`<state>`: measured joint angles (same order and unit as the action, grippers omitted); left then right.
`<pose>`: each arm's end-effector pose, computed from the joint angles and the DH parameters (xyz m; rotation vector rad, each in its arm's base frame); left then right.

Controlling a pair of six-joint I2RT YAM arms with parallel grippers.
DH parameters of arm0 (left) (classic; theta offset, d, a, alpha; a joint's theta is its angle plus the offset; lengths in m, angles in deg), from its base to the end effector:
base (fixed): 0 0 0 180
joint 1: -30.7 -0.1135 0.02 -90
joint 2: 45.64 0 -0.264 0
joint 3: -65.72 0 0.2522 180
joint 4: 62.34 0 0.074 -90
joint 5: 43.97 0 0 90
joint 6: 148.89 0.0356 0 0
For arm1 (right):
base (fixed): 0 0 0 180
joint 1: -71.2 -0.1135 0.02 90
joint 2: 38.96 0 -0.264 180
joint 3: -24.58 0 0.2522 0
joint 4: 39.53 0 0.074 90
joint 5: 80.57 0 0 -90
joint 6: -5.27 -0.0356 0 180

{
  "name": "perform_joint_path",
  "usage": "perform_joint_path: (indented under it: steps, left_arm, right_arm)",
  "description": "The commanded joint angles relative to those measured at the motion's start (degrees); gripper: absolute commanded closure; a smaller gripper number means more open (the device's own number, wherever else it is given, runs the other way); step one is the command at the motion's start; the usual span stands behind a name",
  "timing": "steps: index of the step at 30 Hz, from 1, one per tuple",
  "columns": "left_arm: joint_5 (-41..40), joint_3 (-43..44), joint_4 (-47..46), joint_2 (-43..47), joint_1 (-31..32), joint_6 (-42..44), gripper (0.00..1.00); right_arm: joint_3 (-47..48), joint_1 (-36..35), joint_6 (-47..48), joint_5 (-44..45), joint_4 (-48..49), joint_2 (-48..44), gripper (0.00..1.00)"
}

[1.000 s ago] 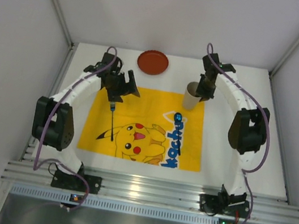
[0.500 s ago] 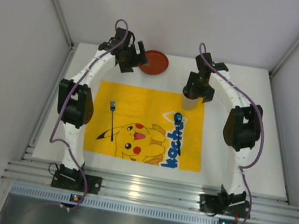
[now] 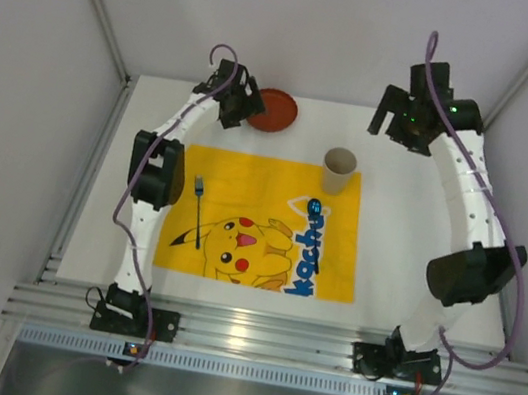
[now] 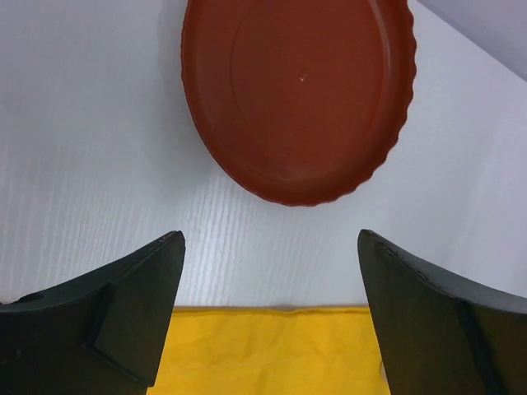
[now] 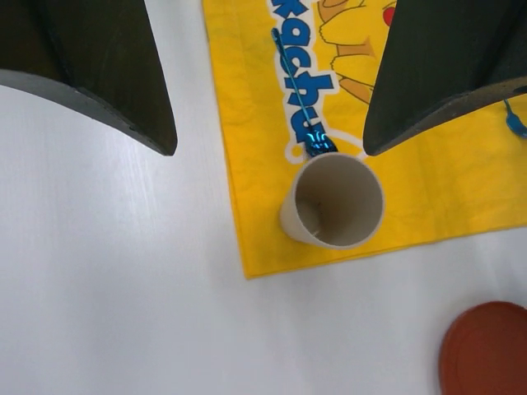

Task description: Set the dinner table for one person

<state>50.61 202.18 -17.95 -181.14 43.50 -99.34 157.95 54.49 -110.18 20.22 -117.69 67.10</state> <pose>0.5259 -0.1224 0.2275 -0.5318 2.3333 -0.5470 0.3715 0.1046 0.3984 0.2674 2.4245 0.0970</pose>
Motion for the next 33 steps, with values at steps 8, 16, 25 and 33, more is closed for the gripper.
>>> perform_joint_path:
  steps: [8, 16, 25, 33]
  left_arm:
    - [-4.05, 5.54, -9.8, -7.58, -0.49, -3.59, 0.11]
    - [-7.48, 10.97, -9.11, -13.82, -0.49, -4.38, 0.28]
    - [-6.52, 12.92, -7.17, -16.55, -0.67, -1.57, 0.68]
    - [-2.12, 12.05, -5.76, -15.41, -2.07, -1.48, 1.0]
  right_arm:
    - [-21.61, 9.5, 1.55, 2.22, -1.61, -16.85, 0.06]
    - [-21.97, 10.12, 1.63, 0.55, -1.95, -14.4, 0.13]
    - [-17.4, 10.21, 1.72, -0.85, -2.66, -10.18, 0.15]
    - [-16.43, 10.47, 2.16, -1.3, -2.75, -9.47, 0.17]
